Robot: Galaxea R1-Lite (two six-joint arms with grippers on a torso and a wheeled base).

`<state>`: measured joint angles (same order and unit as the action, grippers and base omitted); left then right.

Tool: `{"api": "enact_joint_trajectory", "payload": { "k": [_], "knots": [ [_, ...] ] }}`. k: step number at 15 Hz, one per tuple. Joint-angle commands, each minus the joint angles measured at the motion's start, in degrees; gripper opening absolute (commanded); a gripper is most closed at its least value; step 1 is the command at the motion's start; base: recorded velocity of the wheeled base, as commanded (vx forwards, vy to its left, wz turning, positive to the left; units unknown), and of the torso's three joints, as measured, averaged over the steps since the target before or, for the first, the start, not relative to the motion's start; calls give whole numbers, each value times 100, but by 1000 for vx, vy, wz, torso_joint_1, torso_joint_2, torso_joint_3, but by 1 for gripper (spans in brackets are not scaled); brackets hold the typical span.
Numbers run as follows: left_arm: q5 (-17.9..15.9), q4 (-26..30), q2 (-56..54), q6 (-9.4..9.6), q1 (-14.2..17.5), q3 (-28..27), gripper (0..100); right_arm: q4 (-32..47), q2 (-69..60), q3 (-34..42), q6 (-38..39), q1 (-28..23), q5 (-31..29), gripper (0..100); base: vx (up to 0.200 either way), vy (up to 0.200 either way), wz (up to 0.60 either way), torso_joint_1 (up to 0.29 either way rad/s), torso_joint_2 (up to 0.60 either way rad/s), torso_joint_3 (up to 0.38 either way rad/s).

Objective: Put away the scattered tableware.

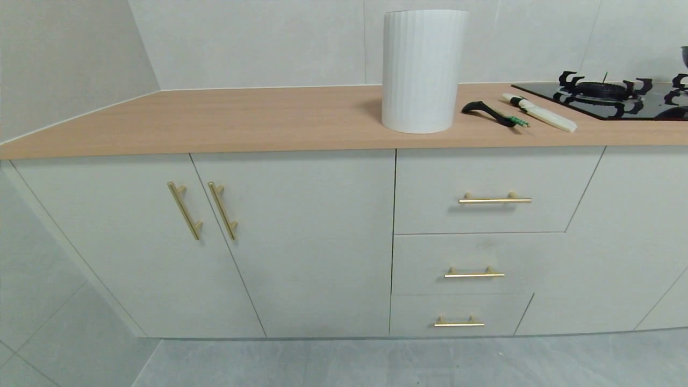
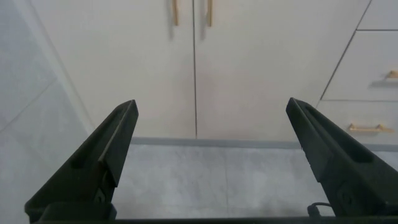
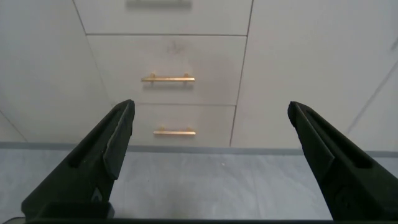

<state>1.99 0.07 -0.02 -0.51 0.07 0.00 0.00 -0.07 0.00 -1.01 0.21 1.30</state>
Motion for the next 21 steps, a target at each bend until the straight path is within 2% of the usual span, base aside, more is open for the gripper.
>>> {"api": "enact_joint_trajectory", "payload": {
  "k": [1,16,17,18,19,21],
  "knots": [
    [3,1,2,-2,1,0,100,0,7,0,5,6,1,100,0,0,0,0,0,0],
    [3,-7,2,-2,1,0,100,-53,7,-44,-57,-3,-7,100,0,0,0,0,0,0],
    [3,-7,2,7,-7,0,100,-202,7,-176,-22,-3,-25,100,0,0,0,0,0,0],
    [3,-7,2,-2,1,0,100,-229,25,-633,163,6,10,100,0,0,0,0,0,0],
    [3,1,2,-2,1,0,100,-70,174,-703,136,41,80,100,0,0,0,0,0,0],
    [3,-7,2,-2,1,0,100,114,1299,-923,22,190,494,100,0,0,0,0,0,0]
  ]
}}
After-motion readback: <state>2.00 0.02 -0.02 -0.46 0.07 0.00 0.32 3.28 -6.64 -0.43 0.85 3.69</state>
